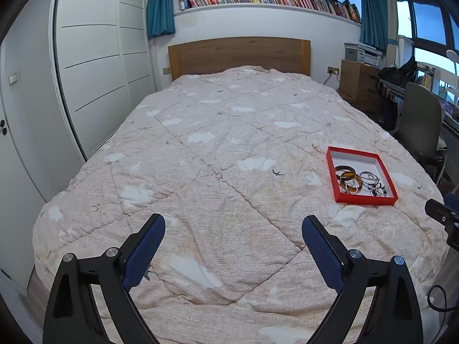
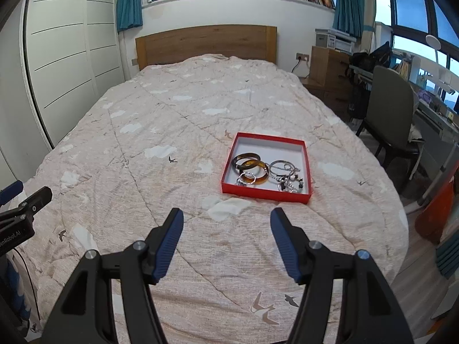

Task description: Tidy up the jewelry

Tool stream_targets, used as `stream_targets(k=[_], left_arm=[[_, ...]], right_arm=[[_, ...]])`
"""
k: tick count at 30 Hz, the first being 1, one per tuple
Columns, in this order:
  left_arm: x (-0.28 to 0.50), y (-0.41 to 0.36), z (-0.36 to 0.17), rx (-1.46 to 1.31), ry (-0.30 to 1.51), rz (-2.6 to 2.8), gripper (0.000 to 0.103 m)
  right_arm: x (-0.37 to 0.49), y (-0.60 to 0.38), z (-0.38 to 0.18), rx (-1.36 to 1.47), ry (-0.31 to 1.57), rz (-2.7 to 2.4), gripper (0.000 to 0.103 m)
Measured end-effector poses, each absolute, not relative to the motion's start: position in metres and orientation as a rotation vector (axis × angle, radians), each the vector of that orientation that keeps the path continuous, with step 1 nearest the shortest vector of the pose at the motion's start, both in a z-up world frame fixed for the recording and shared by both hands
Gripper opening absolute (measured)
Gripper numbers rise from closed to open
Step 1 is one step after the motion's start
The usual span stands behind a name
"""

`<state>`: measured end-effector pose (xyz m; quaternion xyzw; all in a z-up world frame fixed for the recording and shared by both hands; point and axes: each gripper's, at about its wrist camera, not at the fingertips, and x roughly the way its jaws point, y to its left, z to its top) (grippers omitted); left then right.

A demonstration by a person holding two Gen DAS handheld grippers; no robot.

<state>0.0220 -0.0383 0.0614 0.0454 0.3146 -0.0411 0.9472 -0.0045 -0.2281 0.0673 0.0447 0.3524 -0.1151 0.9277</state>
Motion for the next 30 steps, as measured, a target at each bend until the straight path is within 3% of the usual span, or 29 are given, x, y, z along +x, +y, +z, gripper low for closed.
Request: stream_targets(k=[30], left_arm=[[0.007, -0.039, 0.064, 0.068, 0.653, -0.113, 0.100]], right_arm=[[-0.013, -0.213, 0.076, 0.051, 0.699, -0.211, 0.062]])
